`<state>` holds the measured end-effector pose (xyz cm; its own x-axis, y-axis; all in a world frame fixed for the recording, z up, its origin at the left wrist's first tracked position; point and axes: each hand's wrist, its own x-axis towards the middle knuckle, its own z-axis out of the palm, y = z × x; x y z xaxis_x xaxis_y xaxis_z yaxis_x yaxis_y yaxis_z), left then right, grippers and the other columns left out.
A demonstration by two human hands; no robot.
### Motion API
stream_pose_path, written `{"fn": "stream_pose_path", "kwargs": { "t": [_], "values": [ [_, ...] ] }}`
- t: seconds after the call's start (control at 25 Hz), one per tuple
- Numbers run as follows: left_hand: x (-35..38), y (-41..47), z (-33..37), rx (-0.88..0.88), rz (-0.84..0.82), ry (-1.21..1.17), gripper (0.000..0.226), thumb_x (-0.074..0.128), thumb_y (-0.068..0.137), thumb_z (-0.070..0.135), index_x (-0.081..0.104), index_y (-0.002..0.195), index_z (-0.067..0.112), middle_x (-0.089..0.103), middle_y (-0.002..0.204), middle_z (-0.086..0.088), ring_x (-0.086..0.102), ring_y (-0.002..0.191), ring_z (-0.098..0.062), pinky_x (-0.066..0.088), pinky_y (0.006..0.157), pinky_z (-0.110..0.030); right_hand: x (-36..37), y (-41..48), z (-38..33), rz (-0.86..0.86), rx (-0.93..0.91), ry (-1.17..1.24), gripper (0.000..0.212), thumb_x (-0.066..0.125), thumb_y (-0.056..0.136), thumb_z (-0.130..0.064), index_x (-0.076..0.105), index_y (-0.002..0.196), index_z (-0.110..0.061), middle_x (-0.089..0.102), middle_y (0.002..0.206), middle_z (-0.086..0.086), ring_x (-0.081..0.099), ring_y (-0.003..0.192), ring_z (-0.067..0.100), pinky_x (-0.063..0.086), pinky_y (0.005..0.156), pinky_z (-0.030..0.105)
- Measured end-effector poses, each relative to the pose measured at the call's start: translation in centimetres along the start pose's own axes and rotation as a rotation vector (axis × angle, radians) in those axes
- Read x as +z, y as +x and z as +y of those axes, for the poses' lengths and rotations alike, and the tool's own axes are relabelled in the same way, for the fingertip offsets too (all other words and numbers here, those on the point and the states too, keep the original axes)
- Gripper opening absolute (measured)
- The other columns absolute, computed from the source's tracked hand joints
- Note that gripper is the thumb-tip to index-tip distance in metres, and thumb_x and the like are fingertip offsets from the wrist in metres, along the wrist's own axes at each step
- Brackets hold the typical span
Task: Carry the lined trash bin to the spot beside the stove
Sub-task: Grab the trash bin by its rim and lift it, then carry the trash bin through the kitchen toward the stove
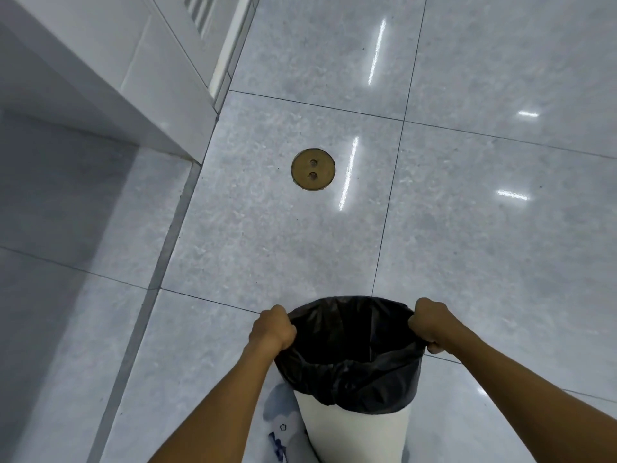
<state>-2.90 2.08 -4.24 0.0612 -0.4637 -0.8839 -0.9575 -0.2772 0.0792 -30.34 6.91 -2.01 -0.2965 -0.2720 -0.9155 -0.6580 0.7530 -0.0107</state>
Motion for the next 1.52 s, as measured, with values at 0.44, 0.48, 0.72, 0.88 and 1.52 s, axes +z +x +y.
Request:
{"fn": "stream_pose_path", "kwargs": {
  "t": [0.44,0.48,0.72,0.88,1.52],
  "values": [
    [-14.5,-17.5,3.4,0.240,0.467,-0.287,0.041,0.046,0.093,0.016,0.061,0.131,0.015,0.069,0.115,-0.021,0.064,0.102,-0.043,0.053,0.087,-0.044,-10.2,-19.0,-3.2,0.438,-0.199,0.198,0.010,0.041,0.098,-0.013,0.045,0.104,-0.005,0.050,0.096,0.018,0.050,0.080,0.035,0.041,0.069,0.038],
    [-16.3,-19.6,3.8,0.252,0.492,-0.296,0.041,0.046,0.093,0.017,0.062,0.131,0.015,0.069,0.114,-0.021,0.064,0.100,-0.042,0.054,0.087,-0.044,-11.7,-21.4,-3.7,0.456,-0.212,0.201,0.013,0.041,0.098,-0.013,0.047,0.106,-0.004,0.048,0.096,0.017,0.049,0.080,0.035,0.040,0.069,0.037],
    [-25.9,-32.3,6.7,0.333,0.626,-0.412,0.030,0.046,0.092,0.013,0.071,0.109,0.015,0.066,0.077,-0.008,0.060,0.067,-0.027,0.046,0.062,-0.031,-20.0,-34.1,-5.8,0.557,-0.277,0.223,0.009,0.039,0.099,-0.012,0.043,0.104,-0.007,0.048,0.097,0.014,0.051,0.083,0.034,0.041,0.068,0.038],
    [-31.0,-39.5,8.4,0.409,0.648,-0.506,0.027,0.047,0.090,0.014,0.073,0.098,0.016,0.068,0.074,-0.009,0.063,0.067,-0.029,0.050,0.059,-0.033,-24.1,-42.1,-6.2,0.657,-0.269,0.293,0.013,0.039,0.097,-0.014,0.046,0.104,-0.005,0.051,0.099,0.016,0.054,0.084,0.035,0.044,0.069,0.040],
    [-50.8,-65.0,18.1,0.642,0.660,-0.822,0.036,0.056,0.094,0.022,0.048,0.059,0.020,0.044,0.055,0.004,0.041,0.052,-0.011,0.031,0.047,-0.018,-44.4,-68.2,-8.2,0.960,-0.428,0.715,0.027,0.050,0.093,-0.025,0.063,0.104,-0.004,0.063,0.096,0.009,0.062,0.083,0.030,0.047,0.071,0.033]
  ]
}}
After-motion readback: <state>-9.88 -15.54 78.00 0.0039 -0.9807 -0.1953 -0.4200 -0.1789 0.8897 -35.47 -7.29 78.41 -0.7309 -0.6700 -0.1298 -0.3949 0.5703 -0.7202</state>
